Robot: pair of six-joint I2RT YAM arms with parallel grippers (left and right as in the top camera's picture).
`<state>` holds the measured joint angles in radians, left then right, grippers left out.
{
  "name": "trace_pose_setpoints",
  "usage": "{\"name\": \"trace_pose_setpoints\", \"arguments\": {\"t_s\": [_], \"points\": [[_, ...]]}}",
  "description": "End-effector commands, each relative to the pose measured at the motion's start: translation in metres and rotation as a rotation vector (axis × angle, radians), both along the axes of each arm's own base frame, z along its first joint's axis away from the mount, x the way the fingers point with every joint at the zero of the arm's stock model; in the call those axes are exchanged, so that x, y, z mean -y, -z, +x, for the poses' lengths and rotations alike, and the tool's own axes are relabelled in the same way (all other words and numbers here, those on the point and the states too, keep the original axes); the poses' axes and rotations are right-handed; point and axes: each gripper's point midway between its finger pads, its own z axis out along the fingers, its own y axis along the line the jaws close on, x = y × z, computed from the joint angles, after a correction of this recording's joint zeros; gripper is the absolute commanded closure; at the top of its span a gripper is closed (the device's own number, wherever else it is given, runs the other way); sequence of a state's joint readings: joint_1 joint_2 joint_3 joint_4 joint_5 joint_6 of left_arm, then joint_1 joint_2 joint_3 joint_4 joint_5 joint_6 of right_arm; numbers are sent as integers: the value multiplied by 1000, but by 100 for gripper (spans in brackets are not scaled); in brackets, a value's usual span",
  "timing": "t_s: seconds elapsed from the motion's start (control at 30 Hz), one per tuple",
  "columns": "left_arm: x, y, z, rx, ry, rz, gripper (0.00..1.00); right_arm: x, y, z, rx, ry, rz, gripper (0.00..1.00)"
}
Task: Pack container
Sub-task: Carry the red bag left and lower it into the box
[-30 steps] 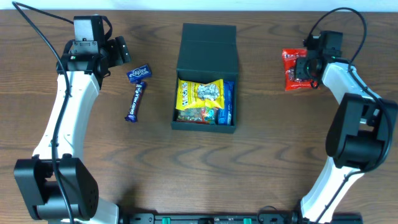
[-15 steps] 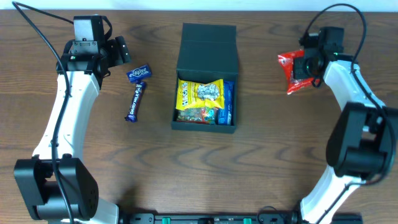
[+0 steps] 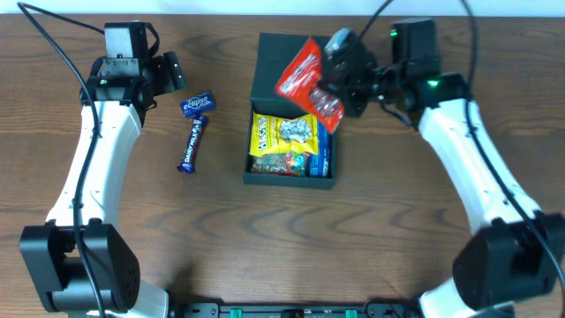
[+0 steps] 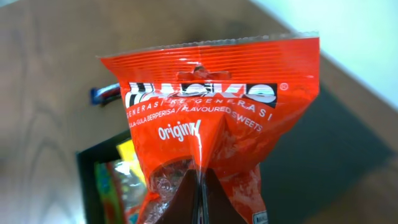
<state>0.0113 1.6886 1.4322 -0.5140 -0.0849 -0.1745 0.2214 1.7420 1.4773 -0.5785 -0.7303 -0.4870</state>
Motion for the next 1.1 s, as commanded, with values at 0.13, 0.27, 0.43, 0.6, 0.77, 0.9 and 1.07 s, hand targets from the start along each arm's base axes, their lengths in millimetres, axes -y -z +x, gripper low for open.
{"name": "trace_pose_setpoints", "arguments": {"t_s": [0.13, 0.27, 0.43, 0.6, 0.77, 0.9, 1.07], "points": [[-1, -15, 1, 28, 15, 14, 3, -37, 53, -15, -95, -169, 13, 99], [-1, -15, 0, 27, 15, 14, 3, -49, 80, -20, -163, -201, 15, 99], [-1, -15, 0, 27, 15, 14, 3, -57, 101, -25, -205, -216, -16, 99], [-1, -15, 0, 27, 15, 14, 3, -49, 119, -22, -210, -170, -115, 99], [-1, -15, 0, 27, 15, 14, 3, -50, 117, -21, -245, -137, -109, 25], [-1, -15, 0, 27, 15, 14, 3, -53, 90, -13, -227, -100, -72, 3], [-1, -15, 0, 27, 15, 14, 3, -54, 45, -10, -141, -90, -39, 68]]}}
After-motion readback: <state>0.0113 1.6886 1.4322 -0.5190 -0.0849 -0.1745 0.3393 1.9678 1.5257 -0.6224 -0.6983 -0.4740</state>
